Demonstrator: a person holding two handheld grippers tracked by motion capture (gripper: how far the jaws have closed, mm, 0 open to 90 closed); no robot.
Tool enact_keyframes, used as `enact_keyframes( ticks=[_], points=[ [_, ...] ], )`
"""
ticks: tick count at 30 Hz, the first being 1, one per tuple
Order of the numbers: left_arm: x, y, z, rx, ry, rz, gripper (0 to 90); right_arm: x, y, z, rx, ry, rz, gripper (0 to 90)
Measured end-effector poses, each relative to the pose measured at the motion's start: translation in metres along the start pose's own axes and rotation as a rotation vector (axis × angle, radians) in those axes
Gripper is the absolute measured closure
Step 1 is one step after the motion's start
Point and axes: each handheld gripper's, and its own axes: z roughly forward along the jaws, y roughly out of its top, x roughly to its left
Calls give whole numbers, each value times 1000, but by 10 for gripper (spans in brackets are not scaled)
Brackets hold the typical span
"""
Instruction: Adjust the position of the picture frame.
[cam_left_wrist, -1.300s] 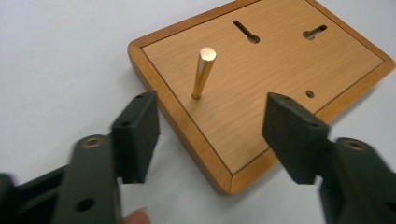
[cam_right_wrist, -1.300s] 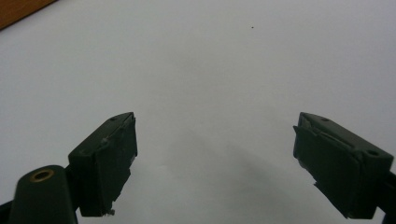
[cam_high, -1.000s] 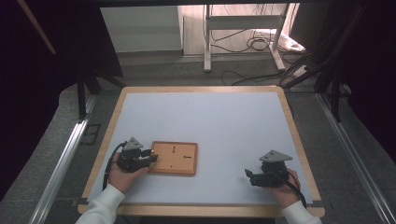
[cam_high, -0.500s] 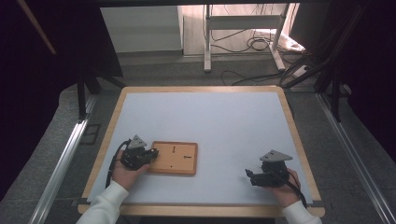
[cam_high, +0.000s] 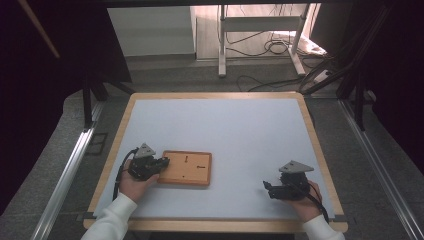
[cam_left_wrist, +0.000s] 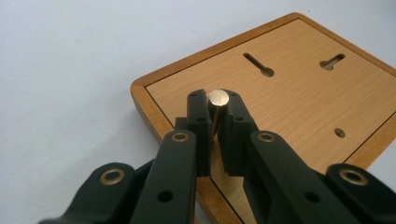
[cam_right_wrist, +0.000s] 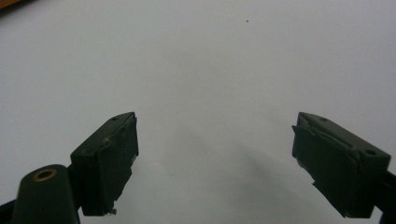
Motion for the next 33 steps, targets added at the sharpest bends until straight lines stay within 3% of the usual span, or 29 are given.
enact_keyframes(
  ticks=[8, 16, 28, 33],
  points=[
    [-6, 4, 5, -17, -49, 31, 845, 0, 0, 0, 0, 1, 1, 146],
    [-14, 13, 15, -12, -67, 57, 845, 1, 0, 0, 0, 3, 1, 147],
    [-41, 29, 38, 2, -120, 112, 846, 1, 0, 0, 6, 8, 0, 146],
    [-47, 33, 47, 9, -129, 118, 846, 1, 1, 0, 4, 7, 0, 147]
  ],
)
